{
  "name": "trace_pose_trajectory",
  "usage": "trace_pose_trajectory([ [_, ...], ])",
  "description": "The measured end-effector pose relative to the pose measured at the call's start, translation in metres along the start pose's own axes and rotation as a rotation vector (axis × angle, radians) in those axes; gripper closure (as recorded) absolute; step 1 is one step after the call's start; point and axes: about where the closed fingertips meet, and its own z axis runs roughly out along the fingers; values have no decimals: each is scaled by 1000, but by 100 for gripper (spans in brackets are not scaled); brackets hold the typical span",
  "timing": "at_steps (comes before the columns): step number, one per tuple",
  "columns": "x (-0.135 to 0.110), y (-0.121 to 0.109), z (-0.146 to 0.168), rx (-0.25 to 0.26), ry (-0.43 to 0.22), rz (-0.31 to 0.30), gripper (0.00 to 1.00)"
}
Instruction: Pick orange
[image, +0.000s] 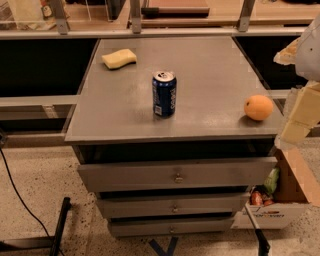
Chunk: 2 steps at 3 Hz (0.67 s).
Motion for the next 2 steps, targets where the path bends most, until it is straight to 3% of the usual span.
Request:
trace_pose_trajectory([
  [1,0,0,0,0,0,0,0],
  [2,10,-15,6,10,45,0,0],
])
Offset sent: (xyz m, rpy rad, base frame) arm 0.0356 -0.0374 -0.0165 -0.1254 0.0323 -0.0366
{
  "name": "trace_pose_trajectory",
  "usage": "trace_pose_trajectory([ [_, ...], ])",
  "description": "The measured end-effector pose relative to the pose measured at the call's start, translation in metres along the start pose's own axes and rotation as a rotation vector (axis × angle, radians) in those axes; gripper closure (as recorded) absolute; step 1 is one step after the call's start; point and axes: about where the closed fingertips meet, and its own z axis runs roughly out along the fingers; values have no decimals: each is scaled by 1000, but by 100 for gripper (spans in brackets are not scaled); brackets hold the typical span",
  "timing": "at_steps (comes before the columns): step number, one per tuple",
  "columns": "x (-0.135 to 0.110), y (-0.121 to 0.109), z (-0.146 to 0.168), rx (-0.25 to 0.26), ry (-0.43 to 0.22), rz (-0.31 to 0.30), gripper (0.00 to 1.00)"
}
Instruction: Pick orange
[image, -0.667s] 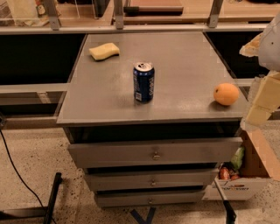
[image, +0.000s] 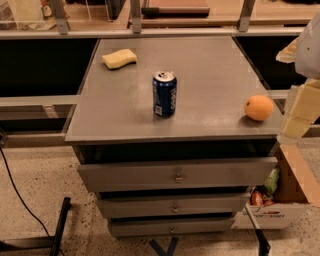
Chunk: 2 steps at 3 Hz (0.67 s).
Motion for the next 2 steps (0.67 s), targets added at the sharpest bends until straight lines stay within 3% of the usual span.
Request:
trace_pose_trajectory([
  [2,11,-49,15,68,73,-38,0],
])
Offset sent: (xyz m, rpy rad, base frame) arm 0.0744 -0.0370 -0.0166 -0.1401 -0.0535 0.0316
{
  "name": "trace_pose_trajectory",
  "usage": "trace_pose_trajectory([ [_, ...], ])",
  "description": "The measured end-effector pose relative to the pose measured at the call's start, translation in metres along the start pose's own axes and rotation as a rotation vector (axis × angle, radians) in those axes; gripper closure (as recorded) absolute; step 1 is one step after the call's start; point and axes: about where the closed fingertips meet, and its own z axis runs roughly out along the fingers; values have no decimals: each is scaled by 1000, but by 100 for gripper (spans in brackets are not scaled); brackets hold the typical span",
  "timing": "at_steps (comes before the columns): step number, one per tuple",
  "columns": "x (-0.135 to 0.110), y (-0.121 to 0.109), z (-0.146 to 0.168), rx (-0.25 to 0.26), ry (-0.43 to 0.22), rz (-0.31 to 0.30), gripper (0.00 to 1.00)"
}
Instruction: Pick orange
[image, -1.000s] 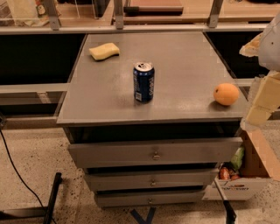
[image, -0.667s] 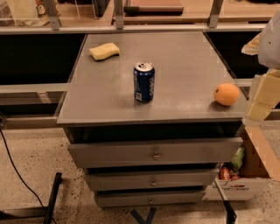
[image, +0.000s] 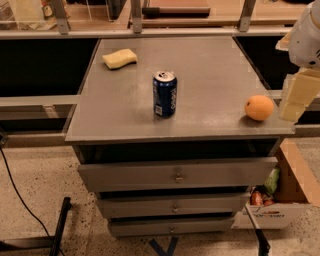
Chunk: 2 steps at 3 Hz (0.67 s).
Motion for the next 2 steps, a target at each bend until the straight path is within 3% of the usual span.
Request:
trace_pose_trajectory([
  [2,10,-25,50,-38,-37,-85,0],
])
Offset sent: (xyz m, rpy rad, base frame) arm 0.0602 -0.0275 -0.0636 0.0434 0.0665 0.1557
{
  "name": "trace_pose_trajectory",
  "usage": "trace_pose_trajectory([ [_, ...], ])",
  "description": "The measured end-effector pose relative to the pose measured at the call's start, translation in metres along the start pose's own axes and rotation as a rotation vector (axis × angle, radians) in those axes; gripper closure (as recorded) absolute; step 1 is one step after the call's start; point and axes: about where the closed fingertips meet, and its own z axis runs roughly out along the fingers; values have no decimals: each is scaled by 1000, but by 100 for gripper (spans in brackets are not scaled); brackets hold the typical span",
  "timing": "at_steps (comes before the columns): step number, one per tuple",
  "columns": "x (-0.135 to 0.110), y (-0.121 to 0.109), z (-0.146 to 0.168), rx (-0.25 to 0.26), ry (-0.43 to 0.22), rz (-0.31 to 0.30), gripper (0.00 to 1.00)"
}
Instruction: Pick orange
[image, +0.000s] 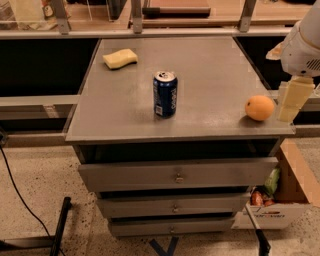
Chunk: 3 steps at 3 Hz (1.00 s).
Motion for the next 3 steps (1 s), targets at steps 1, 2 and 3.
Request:
trace_pose_trajectory([
  [1,8,-12,20,-32,-13,-25,0],
  [2,13,-21,42,-65,-26,-39,0],
  [3,19,-26,62,-96,-32,-41,0],
])
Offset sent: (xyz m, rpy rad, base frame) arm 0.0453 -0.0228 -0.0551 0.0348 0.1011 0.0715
